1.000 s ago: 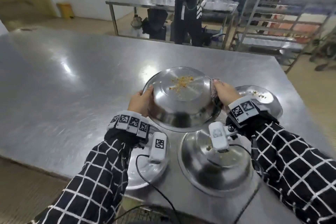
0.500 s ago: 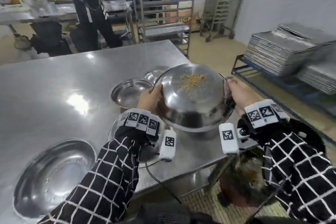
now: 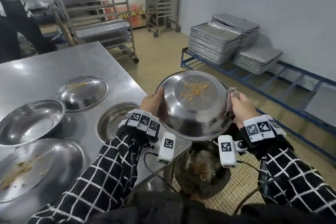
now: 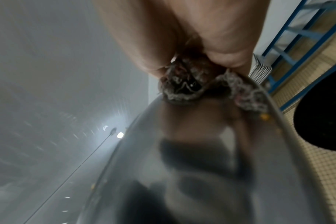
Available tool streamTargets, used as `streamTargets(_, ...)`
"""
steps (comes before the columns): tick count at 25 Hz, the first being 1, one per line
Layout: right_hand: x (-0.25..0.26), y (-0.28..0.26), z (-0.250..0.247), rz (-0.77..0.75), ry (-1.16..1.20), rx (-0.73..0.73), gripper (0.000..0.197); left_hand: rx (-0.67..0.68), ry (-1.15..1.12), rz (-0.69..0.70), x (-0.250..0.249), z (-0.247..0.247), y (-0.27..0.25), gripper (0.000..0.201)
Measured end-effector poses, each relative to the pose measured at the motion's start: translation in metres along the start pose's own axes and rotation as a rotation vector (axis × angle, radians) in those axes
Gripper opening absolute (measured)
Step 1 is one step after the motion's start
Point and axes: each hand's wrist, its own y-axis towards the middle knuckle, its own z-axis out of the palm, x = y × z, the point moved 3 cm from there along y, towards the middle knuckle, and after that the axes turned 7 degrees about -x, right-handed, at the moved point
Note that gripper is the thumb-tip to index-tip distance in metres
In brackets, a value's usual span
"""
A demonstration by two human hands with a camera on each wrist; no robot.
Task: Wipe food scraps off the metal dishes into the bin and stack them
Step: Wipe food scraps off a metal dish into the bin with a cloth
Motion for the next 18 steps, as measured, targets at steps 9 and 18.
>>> streamTargets(9, -0.037, 0.100, -0.058, -0.049, -0.217, 0.012, 0.034, -0.015, 0.148, -0.017, -0.020, 0.122, 0.049, 0.052)
streamTargets(18, -0.052, 0.152, -0.045, -0.102, -0.316, 0.017, 0.026, -0.023, 0.113, -0.096, -0.031, 0.151, 0.099, 0.041)
